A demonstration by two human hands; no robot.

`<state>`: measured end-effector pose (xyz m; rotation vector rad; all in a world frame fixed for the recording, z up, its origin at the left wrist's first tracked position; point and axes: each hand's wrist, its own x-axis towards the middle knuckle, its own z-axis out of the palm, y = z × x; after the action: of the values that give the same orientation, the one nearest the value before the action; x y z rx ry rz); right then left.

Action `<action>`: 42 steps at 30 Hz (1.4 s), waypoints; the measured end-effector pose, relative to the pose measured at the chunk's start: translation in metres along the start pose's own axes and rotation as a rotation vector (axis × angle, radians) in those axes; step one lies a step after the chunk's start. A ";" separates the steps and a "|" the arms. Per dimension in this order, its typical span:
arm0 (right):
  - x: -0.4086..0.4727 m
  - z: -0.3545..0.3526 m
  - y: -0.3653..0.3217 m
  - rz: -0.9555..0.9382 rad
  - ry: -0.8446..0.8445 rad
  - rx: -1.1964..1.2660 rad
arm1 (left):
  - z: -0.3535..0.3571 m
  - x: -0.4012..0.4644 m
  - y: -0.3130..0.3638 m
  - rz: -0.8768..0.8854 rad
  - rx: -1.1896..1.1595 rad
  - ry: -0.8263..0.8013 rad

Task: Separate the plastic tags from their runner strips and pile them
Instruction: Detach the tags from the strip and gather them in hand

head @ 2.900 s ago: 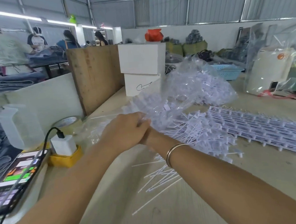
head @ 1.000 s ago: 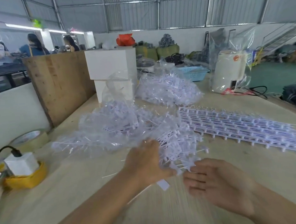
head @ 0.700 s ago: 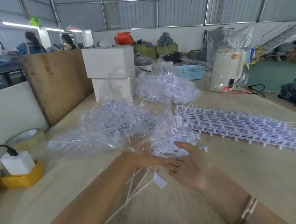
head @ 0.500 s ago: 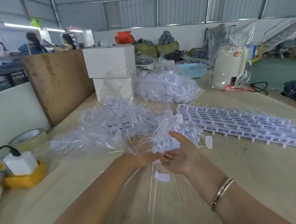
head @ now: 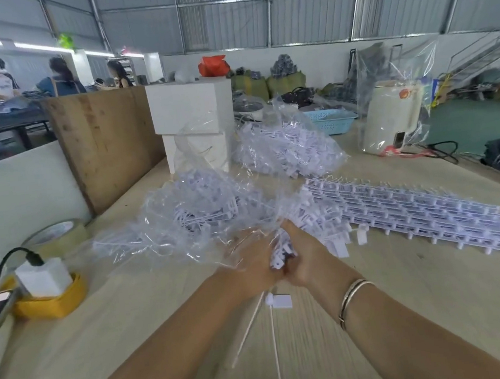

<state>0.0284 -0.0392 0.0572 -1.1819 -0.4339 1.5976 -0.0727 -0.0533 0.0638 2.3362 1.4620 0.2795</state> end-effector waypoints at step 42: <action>-0.021 -0.060 -0.070 -0.306 -0.062 -0.037 | -0.031 -0.002 -0.025 -0.133 0.150 0.136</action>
<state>0.1152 -0.0478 0.0944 -1.0394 -0.6545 1.3674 -0.1052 -0.0394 0.0818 2.3618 1.7503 0.3073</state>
